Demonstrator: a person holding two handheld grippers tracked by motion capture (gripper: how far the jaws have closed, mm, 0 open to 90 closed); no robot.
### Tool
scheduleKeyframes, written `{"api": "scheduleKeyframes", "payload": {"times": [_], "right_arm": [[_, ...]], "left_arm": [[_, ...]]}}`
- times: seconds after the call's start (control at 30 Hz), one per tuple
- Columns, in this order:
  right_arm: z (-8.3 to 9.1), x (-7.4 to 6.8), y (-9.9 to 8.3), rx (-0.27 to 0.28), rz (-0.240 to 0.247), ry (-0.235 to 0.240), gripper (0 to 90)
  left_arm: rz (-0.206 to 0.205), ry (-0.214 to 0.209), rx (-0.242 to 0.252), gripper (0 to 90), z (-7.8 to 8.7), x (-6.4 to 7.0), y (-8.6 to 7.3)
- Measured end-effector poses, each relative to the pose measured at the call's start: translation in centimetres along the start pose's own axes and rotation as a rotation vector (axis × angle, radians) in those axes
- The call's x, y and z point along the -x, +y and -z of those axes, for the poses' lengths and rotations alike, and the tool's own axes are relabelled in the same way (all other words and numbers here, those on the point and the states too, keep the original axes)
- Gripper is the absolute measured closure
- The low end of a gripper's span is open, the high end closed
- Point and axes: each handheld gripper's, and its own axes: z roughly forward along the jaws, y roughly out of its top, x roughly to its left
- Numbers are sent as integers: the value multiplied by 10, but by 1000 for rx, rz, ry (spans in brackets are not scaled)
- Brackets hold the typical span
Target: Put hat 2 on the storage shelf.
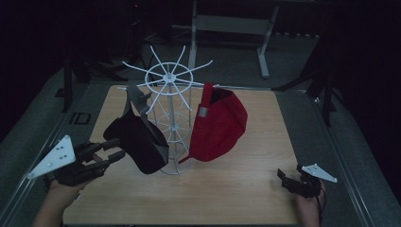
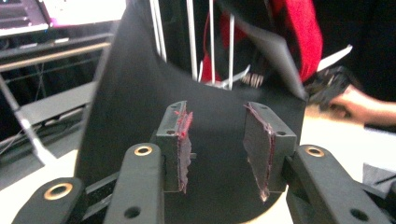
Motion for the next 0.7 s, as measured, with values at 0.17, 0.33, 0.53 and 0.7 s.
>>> {"api": "scheduleKeyframes", "payload": {"times": [0.17, 0.33, 0.53, 0.7], "right_arm": [[0, 0, 0, 1, 3, 0, 131], [0, 0, 0, 3, 3, 0, 131], [0, 0, 0, 5, 3, 0, 131], [0, 0, 0, 6, 3, 0, 131]], "left_arm": [[8, 3, -1, 610, 0, 4, -19], [14, 10, -28, 606, -4, 5, -34], [42, 3, -43, 563, -9, 5, -54], [84, 5, -105, 516, -16, 8, -71]]}}
